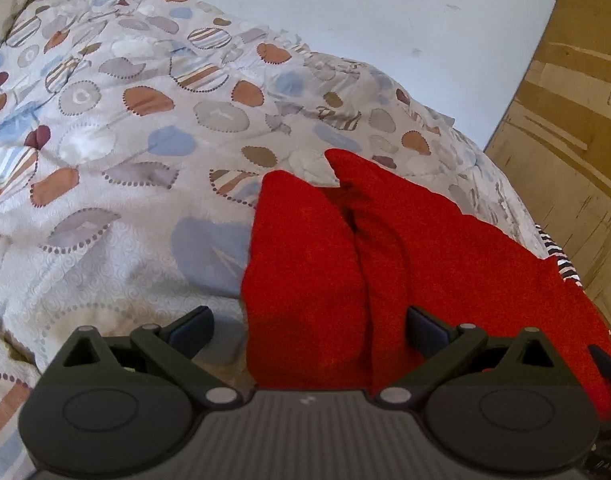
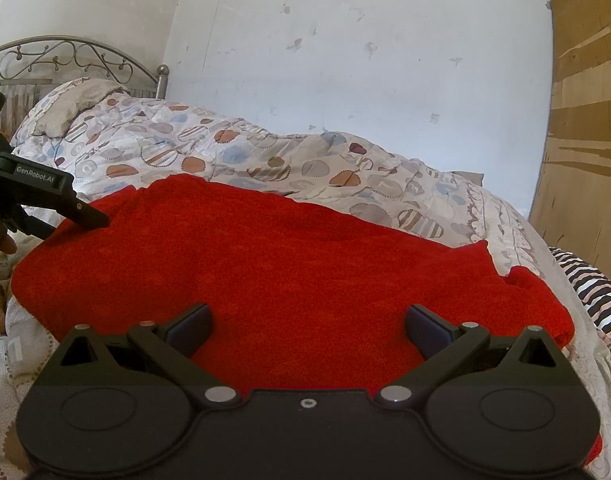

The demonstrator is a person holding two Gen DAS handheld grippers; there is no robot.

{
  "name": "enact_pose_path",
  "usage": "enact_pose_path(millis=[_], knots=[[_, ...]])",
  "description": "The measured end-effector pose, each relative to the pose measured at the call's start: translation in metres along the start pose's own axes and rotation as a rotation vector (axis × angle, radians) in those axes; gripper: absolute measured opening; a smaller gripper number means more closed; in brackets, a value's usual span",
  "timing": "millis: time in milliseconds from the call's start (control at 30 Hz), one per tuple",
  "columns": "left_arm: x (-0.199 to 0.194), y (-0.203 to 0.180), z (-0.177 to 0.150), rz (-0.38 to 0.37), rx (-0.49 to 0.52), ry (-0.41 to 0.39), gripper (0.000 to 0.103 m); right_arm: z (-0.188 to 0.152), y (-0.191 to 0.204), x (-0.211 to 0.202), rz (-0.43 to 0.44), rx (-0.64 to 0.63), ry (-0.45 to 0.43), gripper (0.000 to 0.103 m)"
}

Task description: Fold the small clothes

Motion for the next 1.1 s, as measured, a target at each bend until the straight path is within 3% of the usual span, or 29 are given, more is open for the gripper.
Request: enact_pose_path(millis=[233,367,533,1100], knots=[[-0.002,-0.008,0.002,-0.022,0.023,-0.005,0.103,0.000,0.000,0.000,-0.001,-0.001,-0.001,0.103],[-0.001,-0.010,0.005,0.012,0.055,-0.010,0.103,0.000,0.000,0.000,0.000,-0.001,-0.001,0.103],[0.004,-0.003,0.007,-0.001,-0.005,0.039,0.101,-0.001,0.000,0.000,0.000,-0.001,-0.001,0.103],[-0.003,-0.013,0.012,-0.020,0.020,0.082,0.070,-0.001,0.000,0.000,-0.001,-0.001,-0.002,0.103]])
Point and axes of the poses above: each gripper's, at about its wrist camera, not at the fingertips, and x roughly the way its jaws point, y to its left, z to its top, the point moved 5 cm from there along x, roughly the way its jaws point, and after that the axes turned 3 degrees about -x, right-handed, at the moved point
